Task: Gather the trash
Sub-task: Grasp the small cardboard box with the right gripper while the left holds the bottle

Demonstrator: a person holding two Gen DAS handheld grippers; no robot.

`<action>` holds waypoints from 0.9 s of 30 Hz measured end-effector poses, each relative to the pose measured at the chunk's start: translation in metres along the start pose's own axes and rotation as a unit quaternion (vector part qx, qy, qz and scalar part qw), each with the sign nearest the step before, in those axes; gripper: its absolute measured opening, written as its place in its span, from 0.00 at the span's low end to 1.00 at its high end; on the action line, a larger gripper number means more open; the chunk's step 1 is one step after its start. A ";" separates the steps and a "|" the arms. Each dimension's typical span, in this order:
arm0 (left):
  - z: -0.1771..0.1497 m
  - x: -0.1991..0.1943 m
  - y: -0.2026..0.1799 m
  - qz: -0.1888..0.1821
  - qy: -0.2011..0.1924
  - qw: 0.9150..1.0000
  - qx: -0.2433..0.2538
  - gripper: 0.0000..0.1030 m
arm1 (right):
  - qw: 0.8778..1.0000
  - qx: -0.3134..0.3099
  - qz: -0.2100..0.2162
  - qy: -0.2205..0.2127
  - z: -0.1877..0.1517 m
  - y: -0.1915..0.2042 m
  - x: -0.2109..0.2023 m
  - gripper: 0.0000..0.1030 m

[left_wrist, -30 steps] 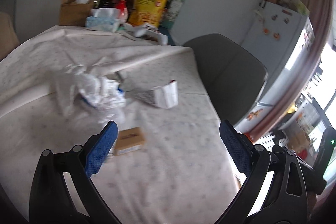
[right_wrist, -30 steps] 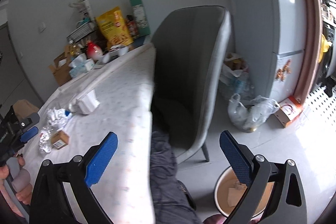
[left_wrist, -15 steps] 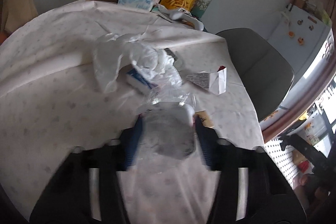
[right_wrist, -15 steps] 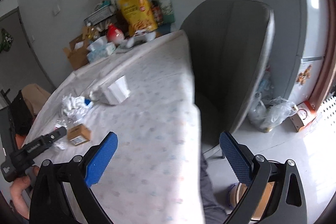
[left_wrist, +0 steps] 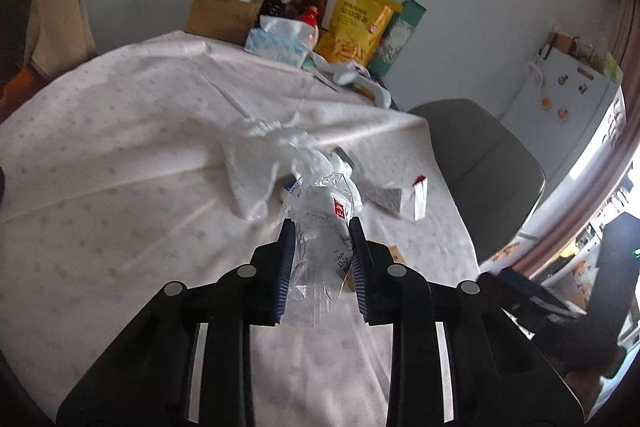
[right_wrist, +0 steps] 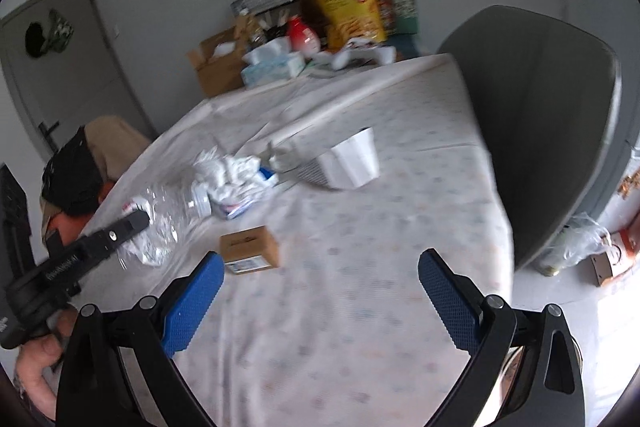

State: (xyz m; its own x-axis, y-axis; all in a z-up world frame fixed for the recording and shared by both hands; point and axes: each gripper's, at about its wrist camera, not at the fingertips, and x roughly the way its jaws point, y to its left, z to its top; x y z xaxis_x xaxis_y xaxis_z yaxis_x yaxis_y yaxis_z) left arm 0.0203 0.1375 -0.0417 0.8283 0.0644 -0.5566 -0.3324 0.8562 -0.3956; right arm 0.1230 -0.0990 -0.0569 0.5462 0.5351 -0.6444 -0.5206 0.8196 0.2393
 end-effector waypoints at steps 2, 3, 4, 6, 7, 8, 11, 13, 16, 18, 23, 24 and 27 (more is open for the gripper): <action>0.003 -0.005 0.004 0.005 -0.008 1.000 -0.001 0.26 | 1.000 -0.011 0.011 0.010 -0.001 0.013 0.010 0.93; 0.004 -0.007 0.006 0.007 -0.011 1.000 -0.003 0.26 | 1.000 -0.014 0.014 0.012 -0.001 0.016 0.013 0.93; 0.005 -0.007 0.009 0.010 -0.012 1.000 -0.005 0.26 | 1.000 -0.018 0.016 0.017 -0.001 0.022 0.019 0.93; 0.006 -0.007 0.015 0.015 -0.012 1.000 -0.010 0.26 | 0.999 -0.019 0.019 0.029 -0.002 0.028 0.029 0.93; 0.006 -0.007 0.018 0.017 -0.011 1.000 -0.013 0.26 | 0.999 -0.019 0.024 0.035 -0.002 0.032 0.035 0.92; 0.006 -0.006 0.020 0.018 -0.010 1.000 -0.015 0.26 | 0.999 -0.020 0.026 0.041 -0.003 0.035 0.042 0.88; 0.006 -0.006 0.023 0.022 -0.012 1.000 -0.017 0.26 | 0.997 -0.023 0.029 0.061 -0.004 0.041 0.060 0.80; 0.005 -0.005 0.024 0.021 -0.010 1.000 -0.018 0.26 | 0.997 -0.021 0.033 0.067 -0.004 0.042 0.069 0.76; 0.005 -0.003 0.020 0.019 -0.007 1.000 -0.016 0.26 | 0.995 -0.026 0.039 0.085 -0.006 0.043 0.081 0.48; 0.005 -0.003 0.016 0.018 -0.007 1.000 -0.012 0.26 | 0.995 -0.017 0.049 0.087 -0.006 0.039 0.079 0.48; 0.006 -0.002 0.000 0.009 -0.006 1.000 -0.001 0.26 | 0.997 -0.005 0.052 0.060 -0.007 0.024 0.051 0.47; 0.006 -0.001 -0.003 0.006 -0.005 1.000 0.001 0.26 | 0.997 -0.003 0.050 0.055 -0.007 0.020 0.046 0.47; 0.003 0.004 -0.021 -0.007 0.001 1.000 0.017 0.26 | 0.998 0.011 0.041 0.041 -0.007 0.001 0.029 0.47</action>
State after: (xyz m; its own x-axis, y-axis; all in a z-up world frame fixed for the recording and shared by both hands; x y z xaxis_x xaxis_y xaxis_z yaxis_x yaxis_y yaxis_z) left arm 0.0317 0.1215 -0.0330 0.8321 0.0506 -0.5523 -0.3048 0.8736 -0.3792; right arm 0.1330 -0.0841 -0.0804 0.4468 0.5829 -0.6786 -0.5467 0.7784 0.3086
